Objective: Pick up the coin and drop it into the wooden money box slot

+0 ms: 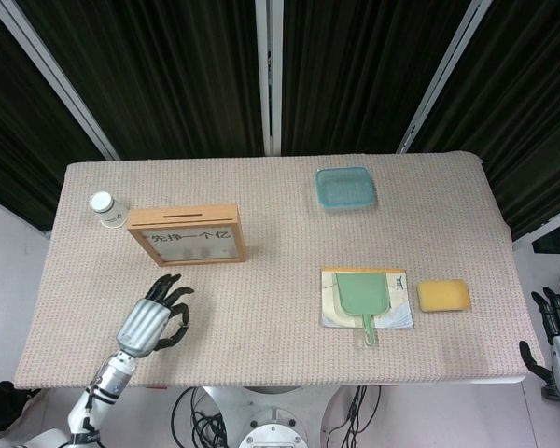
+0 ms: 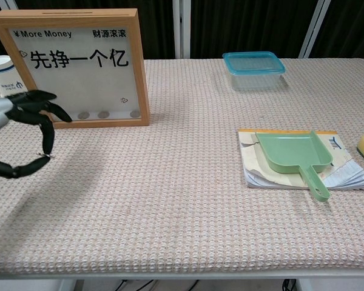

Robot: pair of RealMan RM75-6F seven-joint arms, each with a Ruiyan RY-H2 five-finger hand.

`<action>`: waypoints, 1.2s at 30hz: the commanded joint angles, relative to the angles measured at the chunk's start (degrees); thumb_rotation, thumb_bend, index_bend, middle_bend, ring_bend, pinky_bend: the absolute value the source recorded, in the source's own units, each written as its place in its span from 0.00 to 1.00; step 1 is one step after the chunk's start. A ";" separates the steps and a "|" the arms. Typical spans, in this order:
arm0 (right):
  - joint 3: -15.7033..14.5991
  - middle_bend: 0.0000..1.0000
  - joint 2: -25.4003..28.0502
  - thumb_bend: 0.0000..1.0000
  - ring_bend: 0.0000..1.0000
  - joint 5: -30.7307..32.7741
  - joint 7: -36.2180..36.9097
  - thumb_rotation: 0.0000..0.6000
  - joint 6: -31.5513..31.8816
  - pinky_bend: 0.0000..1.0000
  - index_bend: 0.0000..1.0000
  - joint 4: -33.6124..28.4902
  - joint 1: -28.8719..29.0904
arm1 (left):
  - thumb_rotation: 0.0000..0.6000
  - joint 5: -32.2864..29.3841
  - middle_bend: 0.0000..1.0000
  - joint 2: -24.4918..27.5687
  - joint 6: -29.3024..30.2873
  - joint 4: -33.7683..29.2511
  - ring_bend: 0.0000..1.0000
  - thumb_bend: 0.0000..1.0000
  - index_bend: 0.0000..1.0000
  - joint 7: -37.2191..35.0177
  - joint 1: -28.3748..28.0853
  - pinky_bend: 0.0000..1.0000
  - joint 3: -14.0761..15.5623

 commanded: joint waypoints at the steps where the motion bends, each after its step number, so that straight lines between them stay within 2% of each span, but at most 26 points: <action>1: -0.01 0.00 0.00 0.34 0.00 -0.29 -0.27 1.00 0.17 0.00 0.00 -0.32 0.10 | 1.00 0.74 0.23 6.74 2.28 -7.29 0.03 0.40 0.60 2.60 0.18 0.09 -1.58; 7: 0.02 0.00 0.42 0.33 0.00 -0.48 -0.95 1.00 0.32 0.00 0.00 -1.25 0.18 | 1.00 -0.09 0.23 15.49 2.90 -15.97 0.03 0.40 0.61 4.44 -1.16 0.09 -5.56; 12: 0.30 0.00 0.99 0.33 0.00 -0.56 -1.47 1.00 0.77 0.00 0.00 -2.23 0.24 | 1.00 -5.22 0.23 23.08 -1.00 -22.03 0.03 0.40 0.61 2.34 -3.99 0.08 -10.21; 17: 0.22 0.00 0.92 0.33 0.00 -0.41 -2.21 1.00 0.11 0.00 0.00 -2.73 0.50 | 1.00 -16.49 0.23 27.96 -9.30 -25.82 0.03 0.38 0.61 0.91 -9.53 0.08 -17.11; 23: 0.35 0.00 0.63 0.34 0.00 0.30 -2.66 1.00 -0.87 0.00 0.00 -3.04 0.82 | 1.00 -31.23 0.23 32.27 -21.44 -26.17 0.03 0.38 0.61 0.68 -17.34 0.08 -22.99; 29: 0.56 0.00 0.30 0.33 0.00 0.91 -2.28 1.00 -1.61 0.00 0.00 -2.38 1.11 | 1.00 -47.83 0.23 33.83 -28.81 -24.90 0.03 0.38 0.61 3.54 -24.54 0.08 -25.58; 36: 0.75 0.00 0.12 0.33 0.00 1.58 -1.72 1.00 -2.37 0.00 0.00 -1.65 1.37 | 1.00 -59.53 0.23 31.51 -28.78 -23.44 0.03 0.38 0.61 8.43 -30.28 0.09 -24.04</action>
